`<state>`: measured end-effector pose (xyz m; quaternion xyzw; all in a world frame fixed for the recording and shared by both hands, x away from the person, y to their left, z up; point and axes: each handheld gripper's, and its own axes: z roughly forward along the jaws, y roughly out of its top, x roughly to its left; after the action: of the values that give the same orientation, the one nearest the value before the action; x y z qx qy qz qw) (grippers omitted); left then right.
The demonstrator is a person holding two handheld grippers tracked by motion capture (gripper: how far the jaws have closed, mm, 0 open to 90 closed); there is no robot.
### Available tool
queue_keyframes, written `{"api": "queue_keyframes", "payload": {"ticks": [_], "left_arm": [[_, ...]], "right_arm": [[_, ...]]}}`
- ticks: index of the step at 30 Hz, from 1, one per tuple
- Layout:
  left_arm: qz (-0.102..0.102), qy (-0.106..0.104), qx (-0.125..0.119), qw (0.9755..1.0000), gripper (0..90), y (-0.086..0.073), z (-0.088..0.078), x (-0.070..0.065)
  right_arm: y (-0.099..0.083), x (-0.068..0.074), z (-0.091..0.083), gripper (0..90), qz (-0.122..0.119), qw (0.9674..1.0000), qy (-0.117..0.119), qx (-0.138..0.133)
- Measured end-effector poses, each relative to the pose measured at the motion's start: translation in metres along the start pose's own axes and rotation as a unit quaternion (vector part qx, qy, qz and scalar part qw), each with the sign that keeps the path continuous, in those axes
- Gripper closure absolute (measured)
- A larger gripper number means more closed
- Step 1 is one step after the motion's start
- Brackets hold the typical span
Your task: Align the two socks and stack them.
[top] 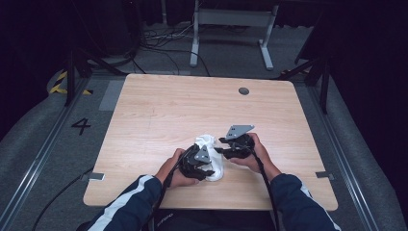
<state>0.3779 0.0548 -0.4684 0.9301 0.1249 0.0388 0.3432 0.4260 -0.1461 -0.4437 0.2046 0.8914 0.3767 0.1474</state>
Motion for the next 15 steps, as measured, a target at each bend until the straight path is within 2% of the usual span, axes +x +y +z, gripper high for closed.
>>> {"api": "queue_keyframes", "payload": {"ticks": [2,3,7,10,15], "left_arm": [[-0.001,-0.004,-0.003,1.0,57.9,-0.001,0.0,0.001],[0.009,-0.002,0.003,1.0,57.9,-0.001,0.0,0.0],[0.001,-0.008,-0.006,0.9999,58.4,-0.004,0.0,0.001],[-0.005,-0.014,-0.008,0.9999,58.6,-0.006,-0.001,0.001],[-0.005,-0.012,-0.006,0.9999,58.6,-0.007,-0.002,-0.001]], "right_arm": [[0.002,-0.002,0.007,55.3,0.007,1.0,0.004,0.001],[0.002,-0.002,0.012,56.2,0.003,1.0,-0.005,0.008],[-0.003,-0.008,0.024,57.0,0.018,0.9986,-0.031,0.04],[-0.009,-0.013,0.022,56.8,0.037,0.9978,-0.035,0.043],[-0.016,-0.017,0.013,58.2,0.048,0.997,-0.043,0.044]]}}
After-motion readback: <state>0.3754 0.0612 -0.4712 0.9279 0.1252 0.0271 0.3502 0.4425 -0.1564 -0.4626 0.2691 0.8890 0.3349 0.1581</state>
